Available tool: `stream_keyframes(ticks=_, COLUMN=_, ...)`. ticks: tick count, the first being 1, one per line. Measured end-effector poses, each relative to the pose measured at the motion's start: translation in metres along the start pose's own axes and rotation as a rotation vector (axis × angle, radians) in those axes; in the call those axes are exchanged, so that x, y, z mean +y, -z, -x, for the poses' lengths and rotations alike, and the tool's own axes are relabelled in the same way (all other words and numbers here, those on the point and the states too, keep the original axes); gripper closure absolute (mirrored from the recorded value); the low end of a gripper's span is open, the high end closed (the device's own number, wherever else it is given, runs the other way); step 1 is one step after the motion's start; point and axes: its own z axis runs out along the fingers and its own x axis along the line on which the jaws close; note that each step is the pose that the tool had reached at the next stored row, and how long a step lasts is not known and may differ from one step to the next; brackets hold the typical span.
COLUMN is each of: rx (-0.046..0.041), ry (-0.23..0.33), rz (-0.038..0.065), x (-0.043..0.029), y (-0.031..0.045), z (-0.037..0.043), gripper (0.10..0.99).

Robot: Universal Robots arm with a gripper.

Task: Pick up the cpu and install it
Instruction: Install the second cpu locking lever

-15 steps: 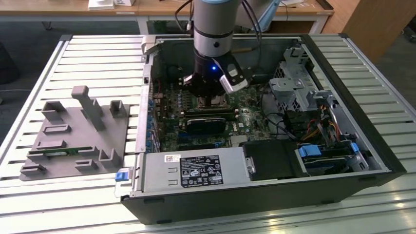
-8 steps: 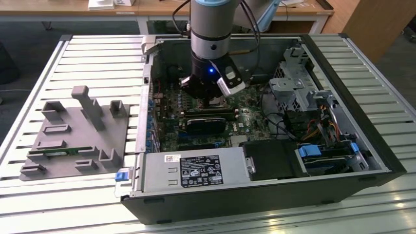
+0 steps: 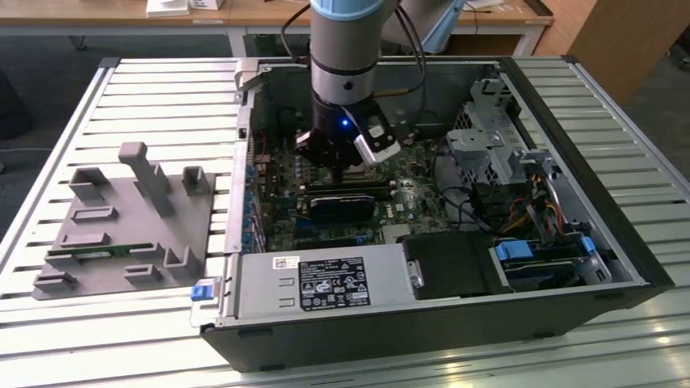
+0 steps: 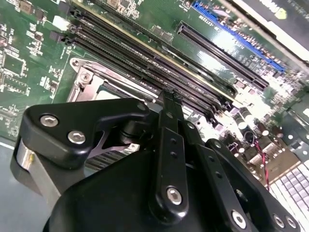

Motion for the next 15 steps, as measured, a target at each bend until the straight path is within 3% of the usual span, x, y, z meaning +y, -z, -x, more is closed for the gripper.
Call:
stream_keyframes(ticks=7, rx=-0.0004, ry=0.0, rz=0.016, x=-0.0027, y=-0.001, z=-0.0017, gripper=0.973)
stream_keyframes(ticks=10, rx=-0.0011, ry=0.0, rz=0.029, x=-0.0064, y=-0.0008, z=-0.0034, gripper=0.973)
stream_keyframes(ticks=15, rx=-0.0042, ry=0.0, rz=0.062, x=-0.0108, y=-0.0012, z=-0.0077, gripper=0.973)
